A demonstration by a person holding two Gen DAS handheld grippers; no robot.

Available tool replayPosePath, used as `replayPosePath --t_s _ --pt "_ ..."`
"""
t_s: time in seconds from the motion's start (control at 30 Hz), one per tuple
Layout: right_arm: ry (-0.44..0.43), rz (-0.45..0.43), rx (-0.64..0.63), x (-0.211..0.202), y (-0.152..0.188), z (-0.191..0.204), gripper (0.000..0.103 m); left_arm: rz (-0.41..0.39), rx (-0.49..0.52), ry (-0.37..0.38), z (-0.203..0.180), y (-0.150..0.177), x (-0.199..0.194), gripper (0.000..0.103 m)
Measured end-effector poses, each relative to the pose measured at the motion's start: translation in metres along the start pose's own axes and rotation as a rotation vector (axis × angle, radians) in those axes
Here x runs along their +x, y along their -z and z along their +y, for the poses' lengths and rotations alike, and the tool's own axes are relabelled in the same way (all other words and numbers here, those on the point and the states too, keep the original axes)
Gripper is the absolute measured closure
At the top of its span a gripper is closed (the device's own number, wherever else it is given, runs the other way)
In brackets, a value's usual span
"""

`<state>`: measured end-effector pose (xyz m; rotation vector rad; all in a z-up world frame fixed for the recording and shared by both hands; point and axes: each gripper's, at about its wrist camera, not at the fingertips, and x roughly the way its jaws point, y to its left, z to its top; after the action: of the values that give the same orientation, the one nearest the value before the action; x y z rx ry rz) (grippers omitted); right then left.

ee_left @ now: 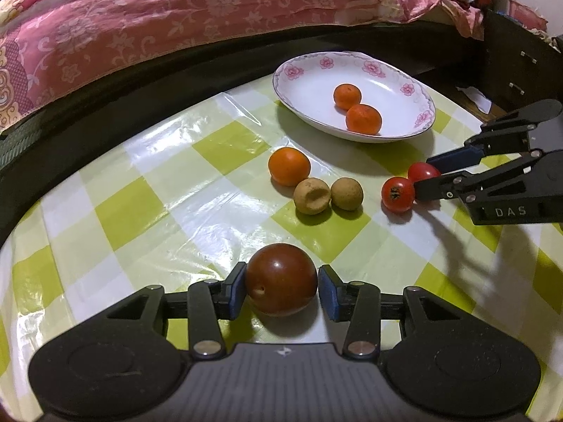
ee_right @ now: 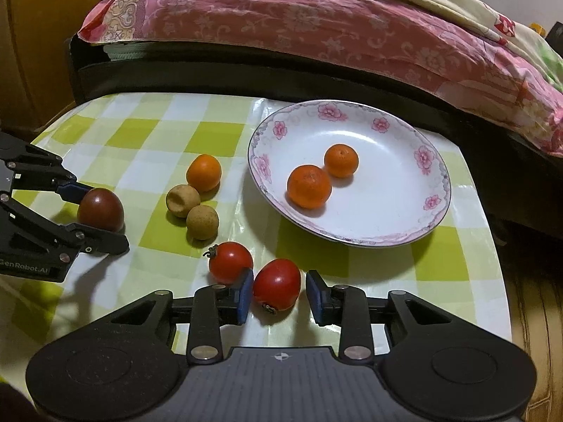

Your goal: Organize fruits

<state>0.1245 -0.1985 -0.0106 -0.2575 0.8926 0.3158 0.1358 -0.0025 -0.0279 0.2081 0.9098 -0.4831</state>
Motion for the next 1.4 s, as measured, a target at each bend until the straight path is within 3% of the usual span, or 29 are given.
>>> replayPosePath --t_s 0.37,0.67,1.03,1.4 --pt "-0.005 0.037 0.006 -0.003 -0.002 0.001 0.079 0.025 -0.035 0.003 0.0 -0.004 0.0 0.056" --pt "0.039 0.058 -0.035 0.004 0.0 0.008 0.074 -0.004 0.007 -0.003 -0.006 0.004 -0.001 0.056" --pt "0.034 0.031 0.008 0.0 0.008 0.006 0.079 0.008 -0.013 -0.043 -0.012 0.001 -0.001 0.056" --pt "-0.01 -0.017 0.074 -0.026 0.002 -0.001 0.079 -0.026 -0.003 0.003 -0.035 -0.028 -0.001 0.056"
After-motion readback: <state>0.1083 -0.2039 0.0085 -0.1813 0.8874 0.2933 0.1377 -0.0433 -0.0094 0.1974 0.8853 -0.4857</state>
